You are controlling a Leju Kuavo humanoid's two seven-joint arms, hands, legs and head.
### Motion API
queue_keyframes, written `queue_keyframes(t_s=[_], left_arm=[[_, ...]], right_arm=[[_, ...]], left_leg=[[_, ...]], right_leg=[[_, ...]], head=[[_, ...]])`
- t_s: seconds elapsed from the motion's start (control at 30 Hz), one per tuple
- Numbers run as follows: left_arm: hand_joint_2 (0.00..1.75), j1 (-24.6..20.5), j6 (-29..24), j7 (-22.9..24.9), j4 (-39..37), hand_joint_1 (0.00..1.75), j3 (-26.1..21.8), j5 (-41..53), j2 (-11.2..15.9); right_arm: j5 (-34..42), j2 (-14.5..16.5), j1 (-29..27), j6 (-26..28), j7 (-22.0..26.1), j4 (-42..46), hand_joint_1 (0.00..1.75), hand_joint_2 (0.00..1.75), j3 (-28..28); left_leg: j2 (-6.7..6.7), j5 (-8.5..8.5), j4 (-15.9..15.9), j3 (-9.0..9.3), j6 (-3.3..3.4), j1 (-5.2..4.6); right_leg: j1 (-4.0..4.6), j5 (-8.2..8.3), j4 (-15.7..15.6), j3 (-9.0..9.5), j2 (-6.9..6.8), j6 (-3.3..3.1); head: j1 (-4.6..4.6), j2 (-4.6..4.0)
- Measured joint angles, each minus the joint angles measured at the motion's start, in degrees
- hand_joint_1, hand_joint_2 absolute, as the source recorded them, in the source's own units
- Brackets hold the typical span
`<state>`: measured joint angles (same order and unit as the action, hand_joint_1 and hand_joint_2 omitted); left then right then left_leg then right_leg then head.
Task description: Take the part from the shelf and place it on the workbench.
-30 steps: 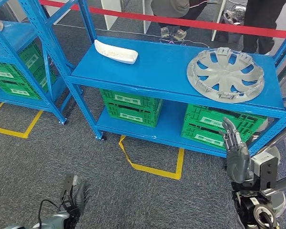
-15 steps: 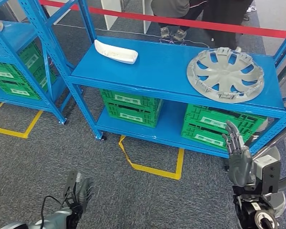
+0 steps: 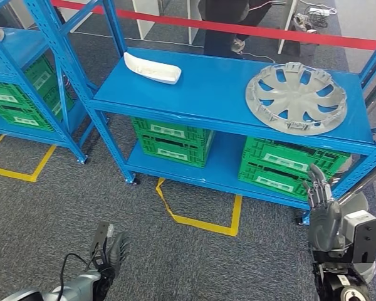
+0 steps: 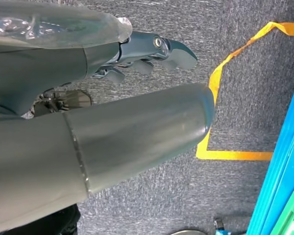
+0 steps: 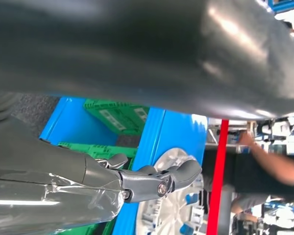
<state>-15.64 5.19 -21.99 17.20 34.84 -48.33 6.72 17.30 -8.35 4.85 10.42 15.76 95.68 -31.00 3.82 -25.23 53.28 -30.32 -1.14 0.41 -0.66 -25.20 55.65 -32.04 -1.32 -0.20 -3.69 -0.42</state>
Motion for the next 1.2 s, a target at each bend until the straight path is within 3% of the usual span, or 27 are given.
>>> queue_keyframes(t_s=[0.23, 0.4, 0.53, 0.57, 0.67, 0.7, 0.77, 0.9, 1.13, 1.2], left_arm=[[0.0, 0.2, -2.7, -0.8, 0.0, 0.0, 0.0, -0.3, 0.4], [0.0, 1.1, -3.5, -1.3, 0.0, 0.0, 0.0, -1.7, 1.4], [0.0, 1.7, -3.5, -1.4, 0.0, 0.0, 0.0, -2.4, 2.0], [0.0, 1.8, -3.5, -1.5, 0.0, 0.0, 0.0, -2.4, 2.1], [1.31, 2.0, -3.5, -1.5, 0.0, 0.0, 0.0, -2.6, 2.2], [1.75, 2.0, -3.5, -1.6, 0.0, 0.0, 0.0, -2.7, 2.2], [1.75, 2.1, -3.5, -1.9, 0.0, 0.0, 0.0, -2.9, 2.2], [0.0, 2.3, -3.5, -2.6, 0.0, 0.0, 0.0, -3.0, 2.2], [0.0, 2.3, -4.0, -3.2, 0.0, 0.0, 0.0, -2.2, 2.3], [0.0, 2.3, -3.8, -3.4, 0.0, 0.0, 0.0, -2.1, 2.3]], right_arm=[[-1.1, -0.9, 0.2, 4.4, -3.2, 1.1, 0.0, 0.0, -0.2], [-6.1, -1.0, 1.9, 7.7, -7.7, 1.5, 0.0, 0.0, -0.3], [-9.1, -1.0, 3.7, 8.2, -8.6, 1.5, 0.0, 0.0, -0.1], [-9.3, -1.0, 3.9, 8.2, -8.6, 1.5, 0.0, 0.44, 0.0], [-9.7, -1.0, 4.3, 7.5, -8.6, 1.5, 0.0, 1.75, 0.0], [-9.8, -1.0, 4.4, 6.9, -8.6, 1.5, 0.0, 1.75, 0.0], [-9.5, -1.0, 4.6, 5.5, -8.3, 1.5, 0.0, 1.75, 0.3], [-9.1, -1.1, 5.2, 4.9, -8.1, 2.1, 0.0, 1.75, 1.1], [-11.3, -2.7, 5.4, 4.4, -9.1, 5.2, 0.0, 1.75, 2.9], [-12.2, -3.2, 5.4, 4.4, -9.5, 6.2, 0.0, 0.87, 3.4]], left_leg=[[0.0, 0.0, 0.0, -0.02, 0.0, 0.0], [0.0, 0.0, 0.0, -0.02, 0.0, 0.0], [0.0, 0.0, 0.0, -0.02, 0.0, 0.0], [-0.01, 0.0, 0.0, -0.02, 0.0, 0.0], [-0.01, 0.0, 0.0, -0.02, 0.0, 0.0], [-0.01, 0.0, 0.0, -0.03, 0.0, 0.0], [-0.01, 0.0, 0.0, -0.03, 0.01, 0.0], [-0.01, -0.01, 0.0, -0.02, 0.01, 0.0], [-0.01, -0.01, 0.0, -0.02, 0.01, 0.0], [-0.01, -0.01, 0.0, -0.02, 0.01, 0.0]], right_leg=[[0.0, 0.0, 0.0, 0.01, -0.01, 0.0], [0.0, 0.0, 0.0, 0.01, 0.0, 0.0], [0.01, 0.0, 0.0, 0.01, -0.01, 0.0], [0.01, 0.0, 0.0, 0.01, -0.01, 0.0], [0.0, 0.0, 0.0, 0.01, -0.01, 0.0], [0.0, 0.0, 0.0, 0.01, -0.01, 0.0], [0.0, 0.0, 0.0, 0.01, -0.01, 0.0], [0.0, 0.0, 0.0, 0.0, -0.01, 0.0], [0.0, 0.0, 0.0, 0.01, -0.01, 0.0], [0.0, 0.0, 0.0, 0.01, -0.01, 0.0]], head=[[0.02, 0.0], [0.01, 0.0], [0.03, 0.0], [0.03, 0.0], [0.06, 0.0], [0.06, 0.0], [0.05, 0.0], [0.05, 0.0], [0.05, 0.0], [0.05, 0.0]])
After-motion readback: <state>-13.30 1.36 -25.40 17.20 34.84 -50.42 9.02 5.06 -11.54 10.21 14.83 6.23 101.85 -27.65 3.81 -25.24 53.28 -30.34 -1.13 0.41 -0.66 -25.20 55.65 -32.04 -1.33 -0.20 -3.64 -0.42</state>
